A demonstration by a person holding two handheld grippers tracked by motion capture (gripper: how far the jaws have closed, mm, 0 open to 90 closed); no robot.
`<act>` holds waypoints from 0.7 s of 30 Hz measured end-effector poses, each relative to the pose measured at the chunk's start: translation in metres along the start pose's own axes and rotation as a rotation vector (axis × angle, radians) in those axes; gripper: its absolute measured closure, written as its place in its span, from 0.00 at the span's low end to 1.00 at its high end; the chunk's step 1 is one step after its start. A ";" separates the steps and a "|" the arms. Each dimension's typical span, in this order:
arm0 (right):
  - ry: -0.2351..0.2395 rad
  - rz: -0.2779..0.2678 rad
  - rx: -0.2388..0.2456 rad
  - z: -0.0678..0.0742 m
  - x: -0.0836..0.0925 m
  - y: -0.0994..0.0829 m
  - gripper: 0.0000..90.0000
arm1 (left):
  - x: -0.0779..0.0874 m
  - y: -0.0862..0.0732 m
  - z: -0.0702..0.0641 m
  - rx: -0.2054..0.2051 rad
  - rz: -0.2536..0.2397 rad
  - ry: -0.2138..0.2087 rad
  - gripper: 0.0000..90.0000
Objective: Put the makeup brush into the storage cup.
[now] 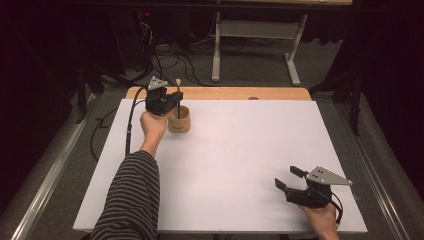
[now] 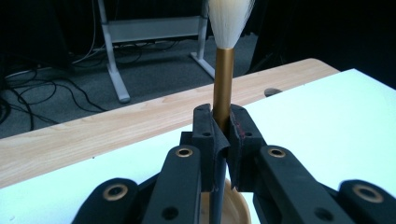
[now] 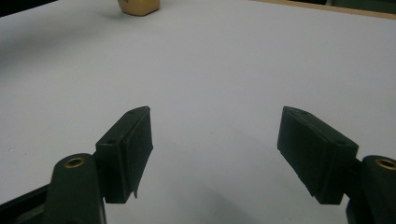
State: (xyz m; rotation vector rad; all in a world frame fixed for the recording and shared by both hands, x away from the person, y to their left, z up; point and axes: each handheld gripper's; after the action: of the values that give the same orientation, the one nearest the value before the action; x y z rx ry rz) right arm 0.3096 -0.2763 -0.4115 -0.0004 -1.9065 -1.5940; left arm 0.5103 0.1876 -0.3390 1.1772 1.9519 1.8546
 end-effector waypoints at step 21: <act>0.002 0.007 0.002 0.000 0.000 0.000 0.31 | -0.010 -0.006 0.002 0.022 0.065 -0.008 0.83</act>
State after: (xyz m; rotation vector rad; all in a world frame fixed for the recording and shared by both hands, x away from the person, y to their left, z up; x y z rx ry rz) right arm 0.3099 -0.2761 -0.4119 -0.0052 -1.9042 -1.5872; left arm 0.5156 0.1838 -0.3486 1.2673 1.9571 1.8617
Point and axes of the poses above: each handheld gripper's, and its own axes: x roughly backward along the jaws, y roughly out of its top, z roughly to its left, and after that the axes turned 12 degrees about -y, right-handed
